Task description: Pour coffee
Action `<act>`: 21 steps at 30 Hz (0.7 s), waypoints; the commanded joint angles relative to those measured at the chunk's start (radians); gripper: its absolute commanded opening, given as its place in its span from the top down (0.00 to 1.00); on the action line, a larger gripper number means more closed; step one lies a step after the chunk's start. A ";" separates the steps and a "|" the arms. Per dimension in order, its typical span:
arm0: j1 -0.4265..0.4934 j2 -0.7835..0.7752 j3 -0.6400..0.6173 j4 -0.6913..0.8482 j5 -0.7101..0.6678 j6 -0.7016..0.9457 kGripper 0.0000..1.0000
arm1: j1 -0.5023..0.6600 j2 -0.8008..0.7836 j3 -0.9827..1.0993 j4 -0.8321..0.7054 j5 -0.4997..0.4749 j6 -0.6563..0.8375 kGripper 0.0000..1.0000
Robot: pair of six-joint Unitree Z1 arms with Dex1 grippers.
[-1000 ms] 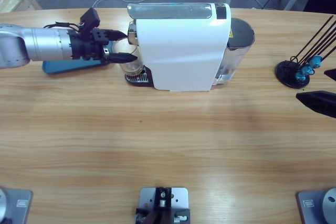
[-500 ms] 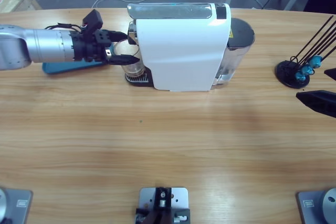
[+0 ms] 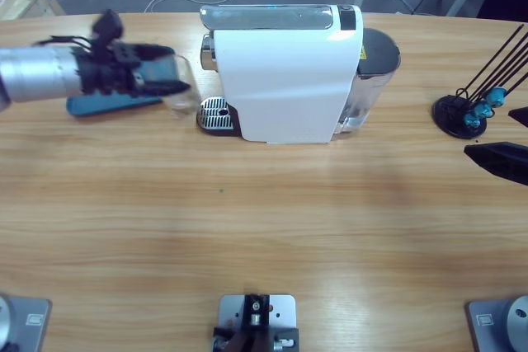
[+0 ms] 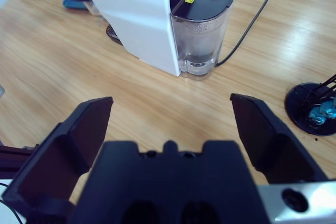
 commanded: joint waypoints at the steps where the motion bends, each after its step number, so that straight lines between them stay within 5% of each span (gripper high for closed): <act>1: 0.147 -0.031 0.046 -0.057 0.069 -0.099 1.00 | 0.008 0.011 0.041 -0.009 0.008 0.010 0.01; 6: 0.266 0.063 0.061 -0.223 0.108 -0.261 1.00 | 0.008 0.016 0.043 -0.010 0.008 0.010 0.01; 21: 0.234 0.218 0.041 -0.307 0.400 -0.298 1.00 | 0.008 0.041 0.044 -0.024 0.006 0.010 0.01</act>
